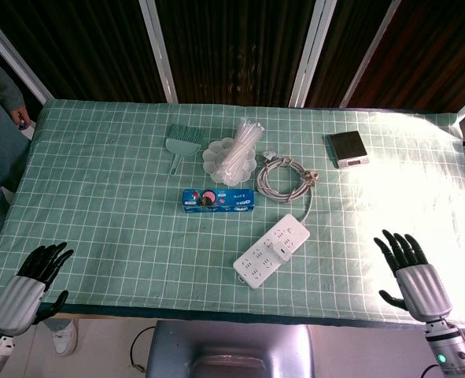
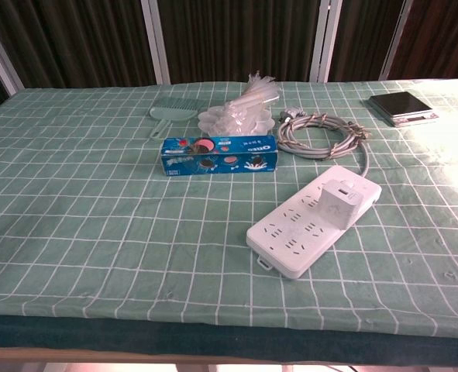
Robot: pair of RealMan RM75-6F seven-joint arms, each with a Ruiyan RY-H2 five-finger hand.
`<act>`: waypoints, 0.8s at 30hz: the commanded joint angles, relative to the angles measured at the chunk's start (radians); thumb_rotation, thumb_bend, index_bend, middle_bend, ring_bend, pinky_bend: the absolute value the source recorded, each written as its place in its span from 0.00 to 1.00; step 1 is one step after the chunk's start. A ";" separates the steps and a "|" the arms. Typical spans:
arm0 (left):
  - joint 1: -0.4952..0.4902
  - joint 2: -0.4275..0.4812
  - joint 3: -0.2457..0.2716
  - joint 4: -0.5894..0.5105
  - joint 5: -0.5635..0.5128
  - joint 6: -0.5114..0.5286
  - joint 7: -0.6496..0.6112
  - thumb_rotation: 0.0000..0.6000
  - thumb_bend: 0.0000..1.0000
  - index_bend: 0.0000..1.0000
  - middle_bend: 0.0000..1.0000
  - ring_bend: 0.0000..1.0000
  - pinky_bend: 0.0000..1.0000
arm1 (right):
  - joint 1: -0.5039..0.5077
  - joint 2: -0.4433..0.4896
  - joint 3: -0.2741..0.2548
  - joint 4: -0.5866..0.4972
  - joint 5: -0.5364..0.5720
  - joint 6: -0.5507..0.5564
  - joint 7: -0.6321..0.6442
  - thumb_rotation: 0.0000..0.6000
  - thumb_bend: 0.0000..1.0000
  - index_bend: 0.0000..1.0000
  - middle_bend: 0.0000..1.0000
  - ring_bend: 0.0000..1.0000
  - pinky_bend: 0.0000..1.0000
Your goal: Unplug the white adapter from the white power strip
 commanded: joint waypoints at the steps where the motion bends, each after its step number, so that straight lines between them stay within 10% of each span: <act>1: -0.005 -0.005 0.012 -0.009 0.012 -0.012 0.005 1.00 0.42 0.00 0.00 0.00 0.08 | 0.001 0.000 -0.001 0.000 -0.001 -0.002 0.000 1.00 0.16 0.00 0.00 0.00 0.00; 12: -0.184 -0.139 0.068 -0.025 0.246 -0.174 -0.045 1.00 0.50 0.00 0.00 0.00 0.09 | 0.076 -0.057 -0.017 0.045 -0.100 -0.063 -0.008 1.00 0.16 0.00 0.00 0.00 0.00; 24: -0.331 -0.383 -0.047 -0.125 0.123 -0.412 0.120 0.87 0.81 0.00 0.01 0.00 0.12 | 0.243 -0.135 0.017 0.027 -0.114 -0.271 -0.085 1.00 0.16 0.00 0.00 0.00 0.00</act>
